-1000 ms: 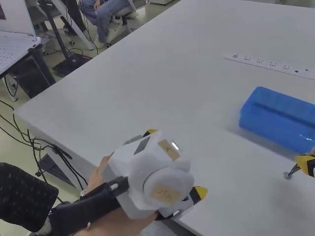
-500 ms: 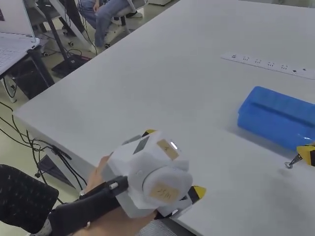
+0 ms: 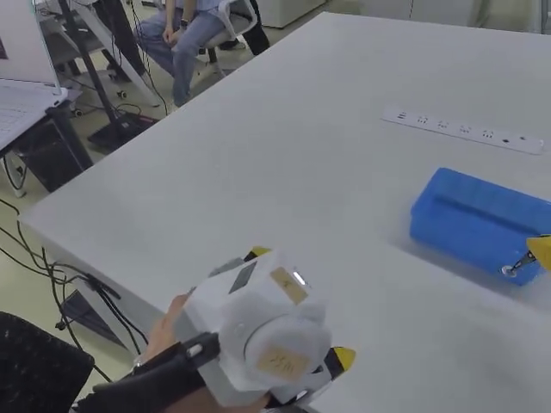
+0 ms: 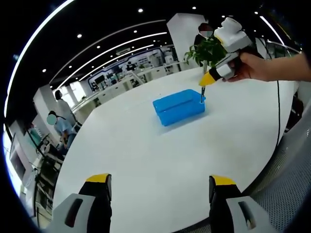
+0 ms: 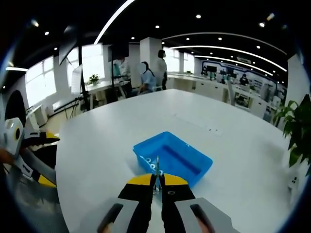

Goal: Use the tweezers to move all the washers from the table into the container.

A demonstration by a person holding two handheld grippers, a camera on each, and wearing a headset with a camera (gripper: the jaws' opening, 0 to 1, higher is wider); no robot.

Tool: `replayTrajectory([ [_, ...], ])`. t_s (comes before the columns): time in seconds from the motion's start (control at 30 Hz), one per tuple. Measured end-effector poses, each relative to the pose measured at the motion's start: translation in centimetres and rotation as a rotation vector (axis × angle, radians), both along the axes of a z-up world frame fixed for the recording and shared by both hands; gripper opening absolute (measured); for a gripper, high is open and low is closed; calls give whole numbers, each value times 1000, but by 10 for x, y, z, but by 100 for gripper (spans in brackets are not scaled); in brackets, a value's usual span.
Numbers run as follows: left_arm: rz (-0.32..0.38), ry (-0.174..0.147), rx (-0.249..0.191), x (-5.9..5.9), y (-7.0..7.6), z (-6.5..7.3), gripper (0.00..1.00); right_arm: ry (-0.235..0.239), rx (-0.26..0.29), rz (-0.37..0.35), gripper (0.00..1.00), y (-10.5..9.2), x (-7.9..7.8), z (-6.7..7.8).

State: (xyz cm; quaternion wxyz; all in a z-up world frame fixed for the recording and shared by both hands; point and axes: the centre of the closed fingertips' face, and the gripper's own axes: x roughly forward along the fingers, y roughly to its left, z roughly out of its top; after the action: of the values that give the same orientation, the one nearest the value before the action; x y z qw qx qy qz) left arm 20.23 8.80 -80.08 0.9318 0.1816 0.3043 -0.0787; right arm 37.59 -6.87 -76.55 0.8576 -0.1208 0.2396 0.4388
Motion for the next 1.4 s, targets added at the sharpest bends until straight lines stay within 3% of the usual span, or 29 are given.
replayTrajectory([
  [0.1,0,3,3,0,0,-1,84,-23,3,-4,2,3,6,7],
  [0.3,-13,18,6,-2,-2,-3,85,-39,-2,-32,2,6,26,7],
  [0.5,-25,30,9,-2,-4,-6,85,-33,-46,-36,2,9,46,-15],
  [0.8,-17,34,12,-2,-2,-6,85,-13,-94,-32,2,10,42,-31],
  [1.03,-17,39,17,-3,-2,-7,85,-1,-104,-36,2,11,40,-39],
  [1.4,-16,39,19,-3,-2,-7,84,20,-95,-65,2,11,50,-52],
])
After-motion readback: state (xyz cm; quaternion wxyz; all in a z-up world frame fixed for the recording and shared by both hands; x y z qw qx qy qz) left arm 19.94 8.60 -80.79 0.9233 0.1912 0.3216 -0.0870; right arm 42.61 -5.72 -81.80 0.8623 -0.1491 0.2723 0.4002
